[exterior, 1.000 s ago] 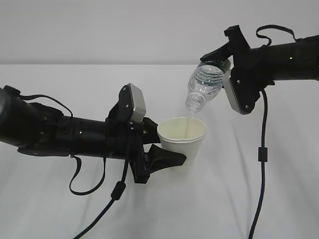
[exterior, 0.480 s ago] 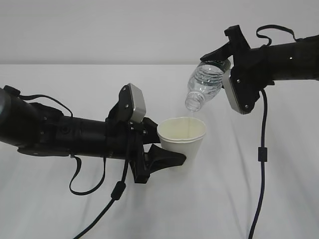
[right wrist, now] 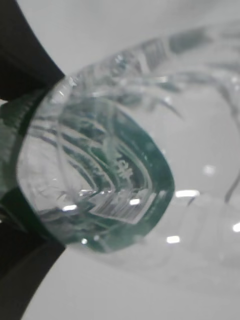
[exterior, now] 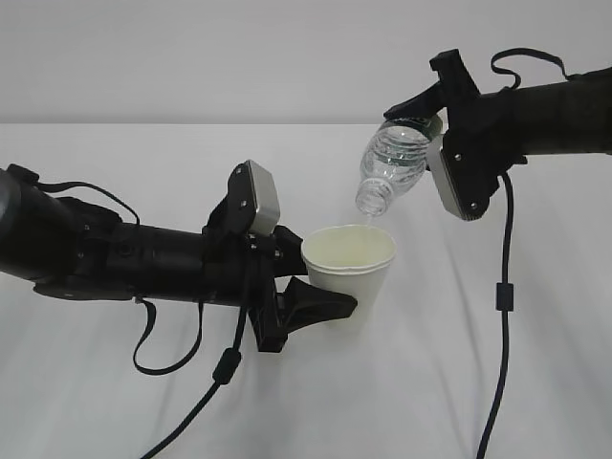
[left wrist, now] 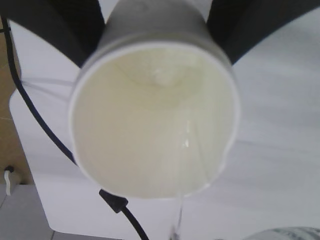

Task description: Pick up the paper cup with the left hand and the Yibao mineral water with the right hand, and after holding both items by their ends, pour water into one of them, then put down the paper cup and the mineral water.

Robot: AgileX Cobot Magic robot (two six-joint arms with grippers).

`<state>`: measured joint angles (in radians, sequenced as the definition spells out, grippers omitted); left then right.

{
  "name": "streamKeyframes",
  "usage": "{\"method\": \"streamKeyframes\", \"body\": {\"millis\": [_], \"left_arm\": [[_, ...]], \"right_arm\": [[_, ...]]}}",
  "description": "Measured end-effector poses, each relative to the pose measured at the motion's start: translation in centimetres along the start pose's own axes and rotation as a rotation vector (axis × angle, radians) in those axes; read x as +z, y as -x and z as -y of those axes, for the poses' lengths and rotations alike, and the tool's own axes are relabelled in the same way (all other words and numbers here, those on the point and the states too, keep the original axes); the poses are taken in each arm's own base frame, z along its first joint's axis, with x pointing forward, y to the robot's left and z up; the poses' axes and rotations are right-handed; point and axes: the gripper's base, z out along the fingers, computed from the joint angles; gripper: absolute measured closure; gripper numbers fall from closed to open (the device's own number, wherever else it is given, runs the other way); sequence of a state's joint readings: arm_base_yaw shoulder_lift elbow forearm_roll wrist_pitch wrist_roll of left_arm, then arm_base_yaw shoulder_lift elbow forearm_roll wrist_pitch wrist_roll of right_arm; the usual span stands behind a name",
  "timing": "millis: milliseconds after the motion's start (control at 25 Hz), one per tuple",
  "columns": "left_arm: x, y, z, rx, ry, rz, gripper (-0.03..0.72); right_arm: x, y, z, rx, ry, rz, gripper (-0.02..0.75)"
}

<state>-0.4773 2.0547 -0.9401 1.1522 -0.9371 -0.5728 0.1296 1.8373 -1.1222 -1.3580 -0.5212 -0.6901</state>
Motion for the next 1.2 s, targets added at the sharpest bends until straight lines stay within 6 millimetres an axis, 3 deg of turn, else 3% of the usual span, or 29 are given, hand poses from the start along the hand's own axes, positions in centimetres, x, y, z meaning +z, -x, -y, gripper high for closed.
{"method": "streamKeyframes", "body": {"millis": [1200], "left_arm": [[0.0, -0.04, -0.03, 0.0, 0.003, -0.004, 0.276]], "right_arm": [[0.0, 0.04, -0.05, -0.013, 0.006, 0.005, 0.287]]}}
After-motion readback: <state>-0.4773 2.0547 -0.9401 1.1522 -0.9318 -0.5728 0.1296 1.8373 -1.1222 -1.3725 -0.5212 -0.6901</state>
